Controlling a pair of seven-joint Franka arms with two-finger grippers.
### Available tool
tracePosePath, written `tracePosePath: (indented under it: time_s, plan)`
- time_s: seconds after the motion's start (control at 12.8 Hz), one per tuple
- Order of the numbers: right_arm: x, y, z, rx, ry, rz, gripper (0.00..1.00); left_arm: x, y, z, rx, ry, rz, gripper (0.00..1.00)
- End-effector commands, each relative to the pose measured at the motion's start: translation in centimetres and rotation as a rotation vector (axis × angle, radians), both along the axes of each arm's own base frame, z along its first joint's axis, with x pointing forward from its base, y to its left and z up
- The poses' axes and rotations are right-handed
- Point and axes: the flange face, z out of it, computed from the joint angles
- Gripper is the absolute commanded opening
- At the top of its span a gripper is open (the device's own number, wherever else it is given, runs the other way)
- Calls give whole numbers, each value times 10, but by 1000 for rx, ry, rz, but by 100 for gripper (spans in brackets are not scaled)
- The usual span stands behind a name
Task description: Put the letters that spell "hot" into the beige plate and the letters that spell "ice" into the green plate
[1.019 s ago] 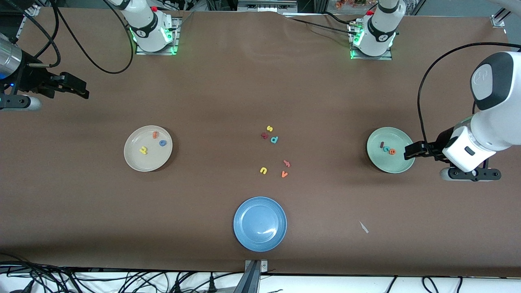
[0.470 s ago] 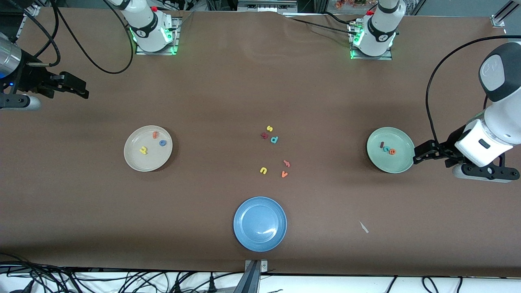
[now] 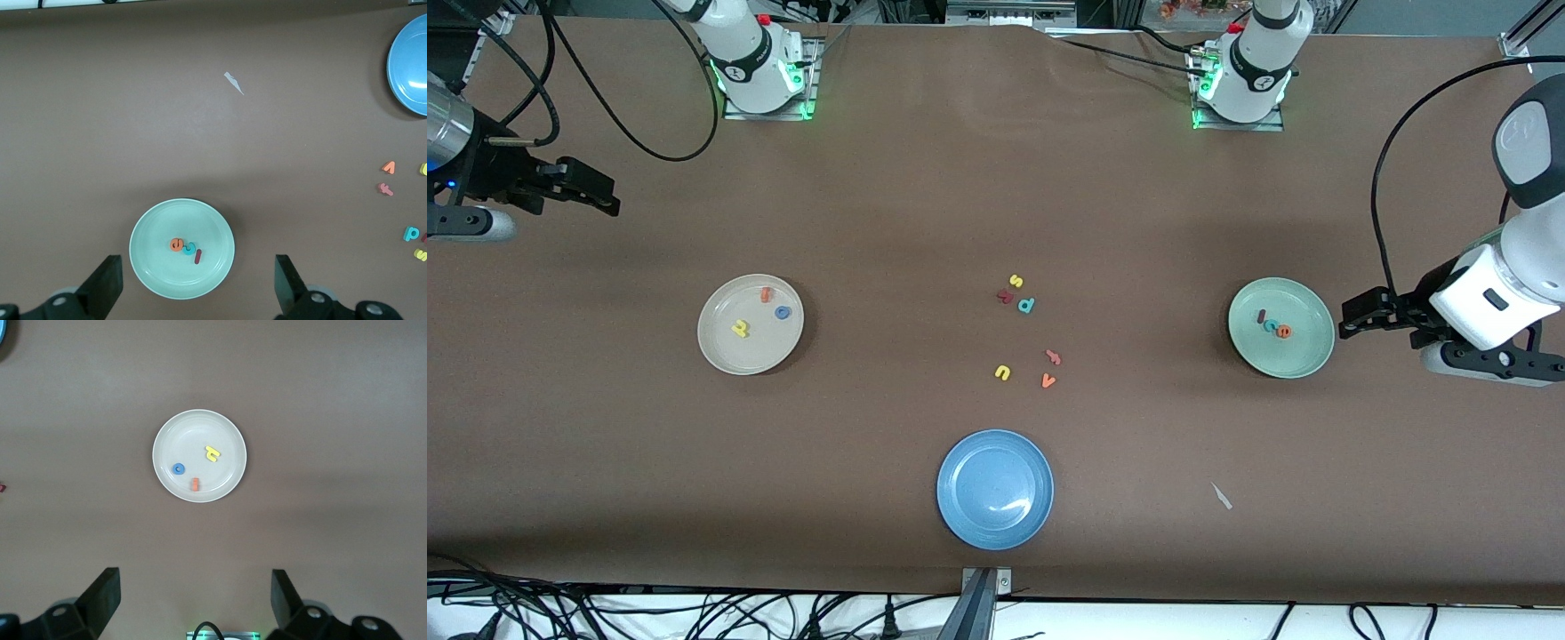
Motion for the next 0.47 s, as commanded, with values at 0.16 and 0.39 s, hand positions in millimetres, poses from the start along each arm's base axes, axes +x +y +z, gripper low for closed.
tracePosePath:
  time_s: [0.16, 0.39]
  plan:
    - [3, -1, 6, -14, 0, -4, 100, -6, 8, 1, 65, 30, -20, 100]
    - [3, 1, 6, -14, -2, -1, 100, -6, 10, 5, 68, 25, -27, 100]
